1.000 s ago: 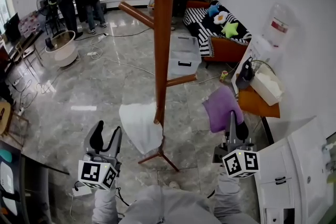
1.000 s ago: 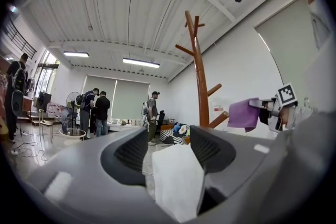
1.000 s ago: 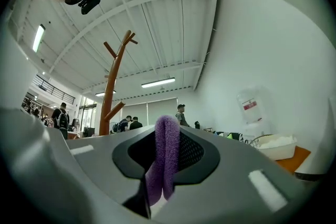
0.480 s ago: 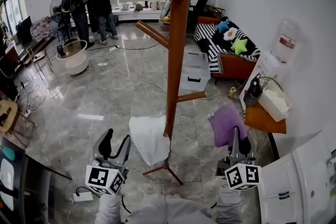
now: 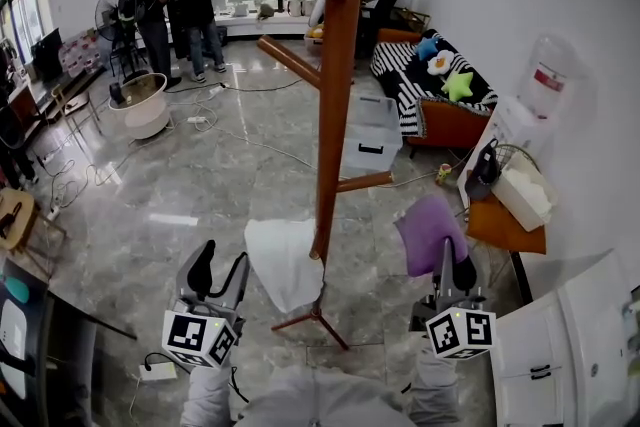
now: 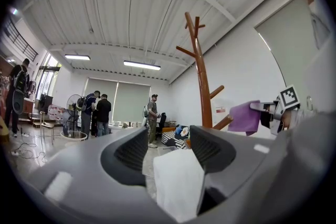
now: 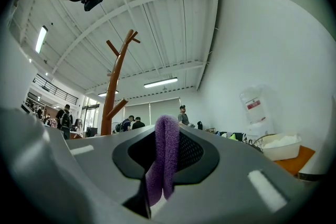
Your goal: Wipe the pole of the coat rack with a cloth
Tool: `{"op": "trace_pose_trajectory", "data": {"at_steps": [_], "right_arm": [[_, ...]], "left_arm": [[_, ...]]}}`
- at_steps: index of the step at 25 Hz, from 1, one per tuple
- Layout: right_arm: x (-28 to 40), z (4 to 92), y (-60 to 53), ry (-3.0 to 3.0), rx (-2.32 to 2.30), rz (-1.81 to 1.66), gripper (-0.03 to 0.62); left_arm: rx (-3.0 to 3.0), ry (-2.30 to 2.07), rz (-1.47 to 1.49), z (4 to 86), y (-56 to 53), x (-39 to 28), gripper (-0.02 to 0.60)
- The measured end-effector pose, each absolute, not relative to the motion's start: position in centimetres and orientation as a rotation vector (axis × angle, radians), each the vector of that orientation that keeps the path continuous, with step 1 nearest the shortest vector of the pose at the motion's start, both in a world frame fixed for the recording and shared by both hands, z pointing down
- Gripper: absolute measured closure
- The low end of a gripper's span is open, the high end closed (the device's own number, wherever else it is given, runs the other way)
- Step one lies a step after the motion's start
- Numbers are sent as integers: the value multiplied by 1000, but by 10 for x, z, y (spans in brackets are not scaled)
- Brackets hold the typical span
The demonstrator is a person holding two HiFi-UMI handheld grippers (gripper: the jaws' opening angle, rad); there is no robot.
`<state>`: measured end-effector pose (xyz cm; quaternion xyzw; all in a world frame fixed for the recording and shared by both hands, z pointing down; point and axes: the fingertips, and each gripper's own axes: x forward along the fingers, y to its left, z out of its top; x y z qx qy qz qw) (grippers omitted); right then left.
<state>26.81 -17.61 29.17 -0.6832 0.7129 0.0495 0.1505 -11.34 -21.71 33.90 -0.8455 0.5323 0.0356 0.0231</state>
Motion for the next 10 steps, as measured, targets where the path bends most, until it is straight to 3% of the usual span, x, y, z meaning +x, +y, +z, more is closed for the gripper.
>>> {"op": "trace_pose_trajectory", "data": {"at_steps": [10], "right_arm": [[265,293,-178,2056,-1958,144,531]], "left_arm": [[-2616,1643,117,339,-219,-112,310]]}}
